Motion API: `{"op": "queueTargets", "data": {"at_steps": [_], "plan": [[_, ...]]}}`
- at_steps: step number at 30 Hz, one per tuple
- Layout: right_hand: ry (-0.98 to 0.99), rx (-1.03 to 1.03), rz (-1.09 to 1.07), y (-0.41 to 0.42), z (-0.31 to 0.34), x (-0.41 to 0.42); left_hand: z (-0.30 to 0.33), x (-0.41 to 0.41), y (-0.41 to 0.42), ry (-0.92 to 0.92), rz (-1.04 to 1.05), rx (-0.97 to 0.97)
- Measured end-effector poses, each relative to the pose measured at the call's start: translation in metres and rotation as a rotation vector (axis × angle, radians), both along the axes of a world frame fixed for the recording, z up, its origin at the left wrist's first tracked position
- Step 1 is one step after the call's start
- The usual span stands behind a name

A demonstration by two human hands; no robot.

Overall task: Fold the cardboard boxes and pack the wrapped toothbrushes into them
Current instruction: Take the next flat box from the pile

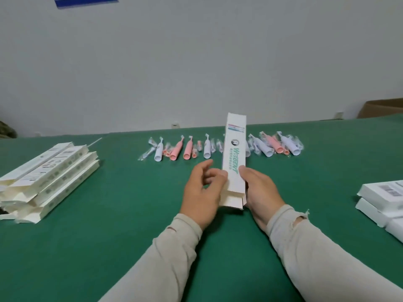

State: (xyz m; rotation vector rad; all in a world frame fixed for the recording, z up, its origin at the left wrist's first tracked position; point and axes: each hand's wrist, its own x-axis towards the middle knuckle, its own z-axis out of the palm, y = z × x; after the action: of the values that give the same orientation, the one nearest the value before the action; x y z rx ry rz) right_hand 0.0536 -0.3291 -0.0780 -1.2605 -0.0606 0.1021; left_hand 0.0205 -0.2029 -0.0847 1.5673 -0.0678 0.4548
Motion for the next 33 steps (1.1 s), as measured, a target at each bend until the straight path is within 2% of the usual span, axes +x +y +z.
{"op": "queueTargets", "data": {"at_steps": [3,5,8,10,13,16,18,26,33], "plan": [[-0.013,-0.042,0.161,0.009,-0.004,-0.009,0.006,0.002,0.009,0.179,-0.114,-0.37],[-0.078,-0.167,0.244,0.016,-0.007,-0.014,0.007,0.001,0.01,0.282,-0.241,-0.537],[-0.152,-0.316,0.217,0.021,-0.007,-0.017,0.011,0.003,0.012,0.229,-0.293,-0.672],[-0.147,-0.273,0.211,0.02,-0.008,-0.016,0.014,0.006,0.017,0.167,-0.258,-0.791],[-0.126,-0.198,0.229,0.018,-0.011,-0.017,0.02,0.008,0.027,0.187,-0.197,-0.972],[-0.192,-0.299,0.242,0.019,-0.013,-0.021,0.017,0.009,0.033,0.286,-0.087,-0.985],[-0.22,-0.298,0.242,0.02,-0.012,-0.023,0.017,0.008,0.034,0.321,-0.066,-0.974],[-0.397,-0.384,0.127,0.019,-0.007,-0.029,0.013,0.009,0.04,0.304,-0.079,-0.971],[-0.441,-0.444,0.139,0.018,-0.006,-0.035,0.013,0.009,0.036,0.309,-0.059,-0.947]]}}
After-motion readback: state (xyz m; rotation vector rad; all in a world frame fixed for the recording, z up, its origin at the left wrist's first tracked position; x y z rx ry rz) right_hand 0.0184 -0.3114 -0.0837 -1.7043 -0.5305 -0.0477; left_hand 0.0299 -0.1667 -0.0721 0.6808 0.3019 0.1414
